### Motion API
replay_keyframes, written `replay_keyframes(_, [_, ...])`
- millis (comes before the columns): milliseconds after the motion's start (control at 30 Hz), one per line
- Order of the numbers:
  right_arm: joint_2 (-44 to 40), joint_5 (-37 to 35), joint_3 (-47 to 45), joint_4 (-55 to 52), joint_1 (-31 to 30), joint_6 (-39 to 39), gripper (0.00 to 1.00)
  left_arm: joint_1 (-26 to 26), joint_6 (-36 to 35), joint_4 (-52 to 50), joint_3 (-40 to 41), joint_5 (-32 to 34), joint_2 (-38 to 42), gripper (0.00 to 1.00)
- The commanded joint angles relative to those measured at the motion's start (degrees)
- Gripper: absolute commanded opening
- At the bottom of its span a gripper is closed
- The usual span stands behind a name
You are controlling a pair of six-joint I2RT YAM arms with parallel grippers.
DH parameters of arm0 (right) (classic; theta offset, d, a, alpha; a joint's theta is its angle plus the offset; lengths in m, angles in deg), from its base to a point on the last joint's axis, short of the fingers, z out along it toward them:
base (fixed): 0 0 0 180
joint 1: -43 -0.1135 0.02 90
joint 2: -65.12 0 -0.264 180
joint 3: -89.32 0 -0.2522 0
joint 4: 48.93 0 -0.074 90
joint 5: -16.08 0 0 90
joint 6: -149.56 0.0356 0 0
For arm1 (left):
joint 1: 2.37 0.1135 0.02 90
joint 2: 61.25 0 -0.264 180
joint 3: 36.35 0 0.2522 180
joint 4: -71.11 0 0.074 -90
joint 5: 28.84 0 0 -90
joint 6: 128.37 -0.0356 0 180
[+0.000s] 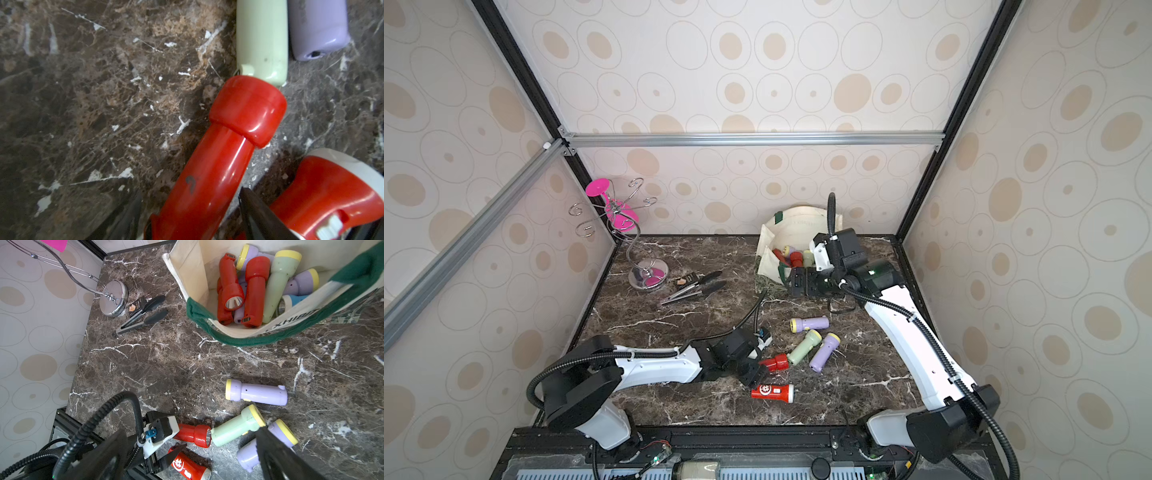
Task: Put the flashlights into the tote bags
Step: Pick up the flashlight from the center of the board.
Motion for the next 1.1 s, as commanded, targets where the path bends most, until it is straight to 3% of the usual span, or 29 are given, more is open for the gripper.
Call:
replay_keyframes(0, [-2.2,0.6,-1.8,-1.2,-0.6,0.6,0.97,-0.3,-2.2,-0.8,-1.9,-0.1,-1.0,0.71])
replay_keyframes(200, [-3.4,1.2,-4.7,-1.3,-0.7,0.7,0.95,-0.5,-2.4,-0.4,-2.1,-0.5,-2.5,0.64])
replay_keyframes(600, [-3.2,2.2,-9.1,0.5,-0.7,1.5,0.93,-0.4,-1.4,0.9,-1.2,0.5,-3.7,0.42])
replay_keyframes(1067, [-3.9,3.8,-14.3,2.1,-0.6,1.1,0.88,-0.4,5.9,10.6,2.4,3.0,1.3,0.16])
